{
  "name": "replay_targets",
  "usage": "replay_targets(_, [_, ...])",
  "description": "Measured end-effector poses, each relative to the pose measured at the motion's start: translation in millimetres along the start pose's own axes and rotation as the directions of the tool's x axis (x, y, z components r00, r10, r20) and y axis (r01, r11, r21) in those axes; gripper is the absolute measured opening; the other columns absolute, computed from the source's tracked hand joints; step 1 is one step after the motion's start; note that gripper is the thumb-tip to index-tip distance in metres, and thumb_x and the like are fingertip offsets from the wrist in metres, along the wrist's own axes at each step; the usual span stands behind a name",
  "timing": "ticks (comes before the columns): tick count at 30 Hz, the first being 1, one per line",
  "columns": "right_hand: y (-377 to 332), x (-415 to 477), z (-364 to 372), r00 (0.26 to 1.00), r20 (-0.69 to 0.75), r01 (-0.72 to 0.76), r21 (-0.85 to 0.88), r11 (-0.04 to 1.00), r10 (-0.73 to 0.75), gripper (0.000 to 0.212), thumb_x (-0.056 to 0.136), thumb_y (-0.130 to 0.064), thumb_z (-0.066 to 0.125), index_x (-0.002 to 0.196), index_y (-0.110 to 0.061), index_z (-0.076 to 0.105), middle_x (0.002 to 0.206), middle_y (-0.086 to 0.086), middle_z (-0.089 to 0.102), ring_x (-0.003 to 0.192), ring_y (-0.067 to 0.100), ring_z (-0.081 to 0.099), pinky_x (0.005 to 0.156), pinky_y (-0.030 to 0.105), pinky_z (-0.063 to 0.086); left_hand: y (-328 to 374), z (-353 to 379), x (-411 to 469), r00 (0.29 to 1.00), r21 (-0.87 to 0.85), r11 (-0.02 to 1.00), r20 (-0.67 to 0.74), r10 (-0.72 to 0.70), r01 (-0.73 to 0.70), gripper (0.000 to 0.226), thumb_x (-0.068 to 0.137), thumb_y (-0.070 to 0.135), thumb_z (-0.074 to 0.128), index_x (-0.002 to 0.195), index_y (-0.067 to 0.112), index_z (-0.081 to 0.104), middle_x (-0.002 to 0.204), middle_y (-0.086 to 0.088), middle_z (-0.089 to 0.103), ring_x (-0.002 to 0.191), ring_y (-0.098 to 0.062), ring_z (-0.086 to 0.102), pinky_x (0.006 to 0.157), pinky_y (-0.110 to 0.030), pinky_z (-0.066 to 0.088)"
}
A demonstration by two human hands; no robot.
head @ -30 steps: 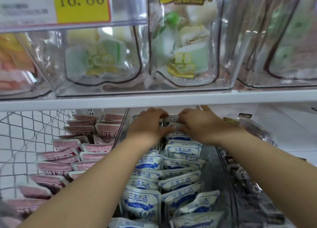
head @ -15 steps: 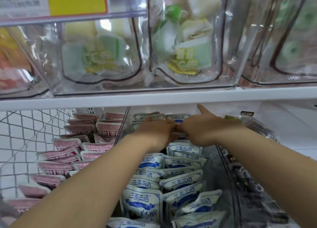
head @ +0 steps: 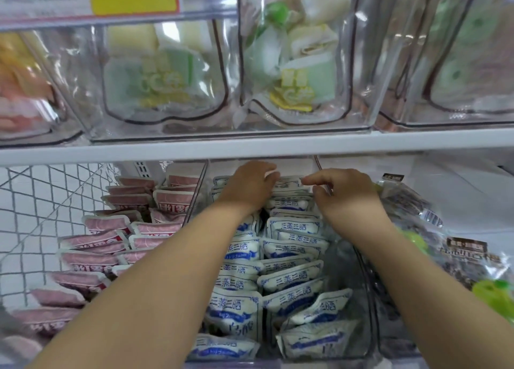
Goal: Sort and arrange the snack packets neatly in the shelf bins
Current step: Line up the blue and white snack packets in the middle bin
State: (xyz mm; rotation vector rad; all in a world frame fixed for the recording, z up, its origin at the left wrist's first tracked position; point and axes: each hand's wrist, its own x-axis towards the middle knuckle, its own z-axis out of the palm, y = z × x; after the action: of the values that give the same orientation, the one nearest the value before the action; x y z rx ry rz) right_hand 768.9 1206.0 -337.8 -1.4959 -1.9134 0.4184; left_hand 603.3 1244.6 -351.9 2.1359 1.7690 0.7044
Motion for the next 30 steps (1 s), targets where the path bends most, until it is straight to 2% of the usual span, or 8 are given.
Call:
replay_targets(3, [1,2,0,0.999,-0.003,-0.046,0.02,0.999,0.046,0.033,0.091,-0.007,0.045,0.103,-0.024,0.071,0.112,-0.007,0.067,0.055,-0.003,0.048,0.056,0.008,0.037,-6,10,12,0.999,0.116,0.993,-0.012,-0.033,0.034,0.034,0.097,0.016,0.038,0.064,0.013,0.045,0.068,0.001,0.048,0.066,-0.017,0.046,0.061,-0.03,0.034])
replay_targets(6, [3,0,-1,0.997,0.017,-0.073,0.034,0.997,0.072,0.032,0.091,-0.008,0.046,0.101,-0.026,0.071,0.099,-0.012,0.063,0.041,-0.001,0.047,0.044,0.006,0.036,-6,19,26,0.995,0.24,0.966,0.004,-0.098,0.094,0.038,0.088,0.002,0.042,0.053,0.013,0.038,0.058,-0.001,0.04,0.059,-0.021,0.044,0.051,-0.029,0.03])
replay_targets(11, [2,1,-4,0.997,0.039,-0.067,0.037,0.997,0.065,0.031,0.092,-0.01,0.046,0.103,-0.025,0.07,0.11,-0.01,0.064,0.056,-0.003,0.045,0.059,0.012,0.036,-1,22,35,0.997,0.399,0.914,0.001,-0.083,0.075,0.018,0.09,0.013,0.052,0.091,0.016,0.07,0.091,-0.002,0.066,0.085,-0.023,0.059,0.074,-0.034,0.048])
replay_targets(16, [0,0,-4,0.996,0.052,-0.075,0.047,0.996,0.073,0.031,0.092,-0.01,0.045,0.104,-0.025,0.07,0.118,-0.009,0.064,0.052,-0.006,0.037,0.069,0.016,0.037,2,18,34,0.997,0.426,0.903,0.009,-0.074,0.063,0.018,0.092,0.016,0.052,0.092,0.017,0.069,0.093,0.0,0.068,0.087,-0.022,0.062,0.072,-0.032,0.048])
replay_targets(19, [0,-2,-4,0.995,0.054,-0.088,0.055,0.995,0.085,0.031,0.092,-0.011,0.045,0.104,-0.025,0.07,0.118,-0.009,0.064,0.062,-0.003,0.048,0.072,0.017,0.039,6,18,33,1.0,0.494,0.869,-0.005,-0.019,0.019,0.021,0.089,0.009,0.048,0.092,0.016,0.068,0.09,-0.002,0.068,0.083,-0.025,0.061,0.069,-0.03,0.044])
replay_targets(21, [1,-1,-3,0.994,0.064,-0.096,0.053,0.994,0.092,0.031,0.092,-0.012,0.045,0.104,-0.026,0.069,0.118,-0.01,0.064,0.064,-0.003,0.052,0.065,0.013,0.04,10,19,24,0.998,0.541,0.84,-0.021,0.062,-0.041,0.016,0.087,0.005,0.048,0.096,0.012,0.061,0.086,0.0,0.063,0.079,-0.025,0.058,0.065,-0.031,0.042])
replay_targets(24, [3,-1,-3,0.994,0.059,-0.1,0.074,0.992,0.096,0.031,0.092,-0.011,0.044,0.101,-0.027,0.07,0.114,-0.009,0.065,0.043,-0.002,0.046,0.046,0.006,0.034,12,23,6,0.995,0.488,0.871,-0.037,0.093,-0.063,0.02,0.085,-0.001,0.049,0.098,0.014,0.044,0.086,-0.002,0.052,0.073,-0.022,0.049,0.059,-0.032,0.033])
replay_targets(30, [4,-1,-2,0.995,0.057,-0.091,0.088,0.992,0.087,0.032,0.092,-0.011,0.044,0.103,-0.026,0.07,0.117,-0.009,0.065,0.041,-0.004,0.046,0.044,0.005,0.036,8,23,4,0.99,0.302,0.953,-0.131,0.056,-0.014,0.014,0.09,0.006,0.038,0.094,0.019,0.039,0.091,-0.004,0.053,0.072,-0.02,0.048,0.058,-0.031,0.032])
